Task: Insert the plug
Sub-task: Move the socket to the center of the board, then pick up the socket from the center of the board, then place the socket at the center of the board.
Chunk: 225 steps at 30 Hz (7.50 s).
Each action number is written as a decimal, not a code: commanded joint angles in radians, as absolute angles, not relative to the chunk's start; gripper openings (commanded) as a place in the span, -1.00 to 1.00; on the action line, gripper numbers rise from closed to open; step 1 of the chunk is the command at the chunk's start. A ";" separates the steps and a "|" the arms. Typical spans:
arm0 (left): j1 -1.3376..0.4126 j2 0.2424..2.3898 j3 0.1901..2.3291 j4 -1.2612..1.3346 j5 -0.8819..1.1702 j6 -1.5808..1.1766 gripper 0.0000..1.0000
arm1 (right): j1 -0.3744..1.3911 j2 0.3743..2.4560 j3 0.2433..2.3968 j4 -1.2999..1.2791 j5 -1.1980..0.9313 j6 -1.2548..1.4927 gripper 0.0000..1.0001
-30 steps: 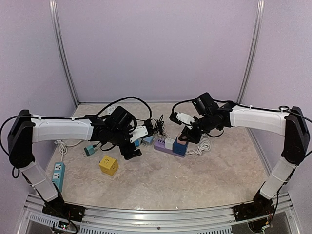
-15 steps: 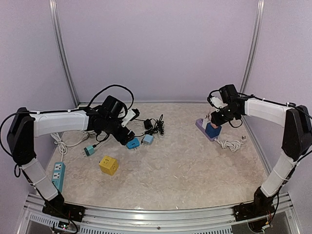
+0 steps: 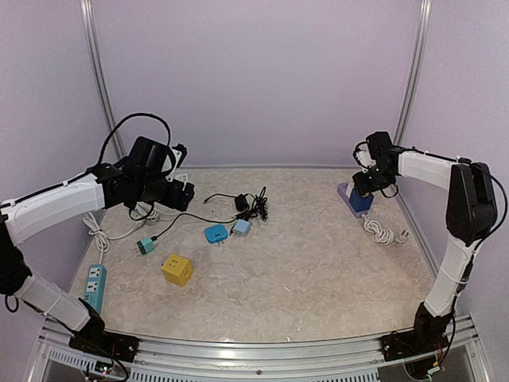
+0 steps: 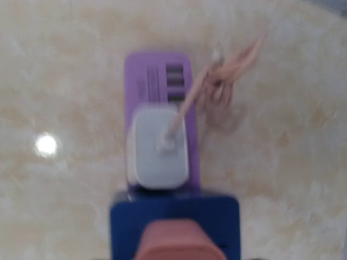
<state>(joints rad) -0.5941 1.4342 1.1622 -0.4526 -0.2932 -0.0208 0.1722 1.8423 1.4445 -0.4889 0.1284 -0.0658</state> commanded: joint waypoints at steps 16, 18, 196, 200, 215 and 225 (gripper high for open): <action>-0.764 1.280 0.913 -0.644 -0.301 -0.441 0.90 | 0.211 1.666 1.517 -0.700 0.069 -0.030 0.99; -0.778 1.320 0.927 -0.651 -0.332 -0.428 0.90 | 0.236 1.626 1.492 -0.701 0.051 -0.024 0.99; -0.890 1.381 1.306 -0.008 0.046 -0.407 -1.00 | 0.945 1.321 1.036 0.279 -0.008 -0.039 0.99; -0.890 1.375 1.293 0.029 0.041 -0.413 -1.00 | 0.949 1.411 1.071 0.258 -0.008 -0.042 0.99; -0.855 1.344 1.157 0.128 0.105 -0.474 -1.00 | 0.948 1.442 1.099 0.196 0.119 -0.114 -1.00; -0.777 1.295 1.130 -0.089 -0.117 -0.329 0.89 | 0.855 1.455 1.236 -0.322 0.030 -0.315 -1.00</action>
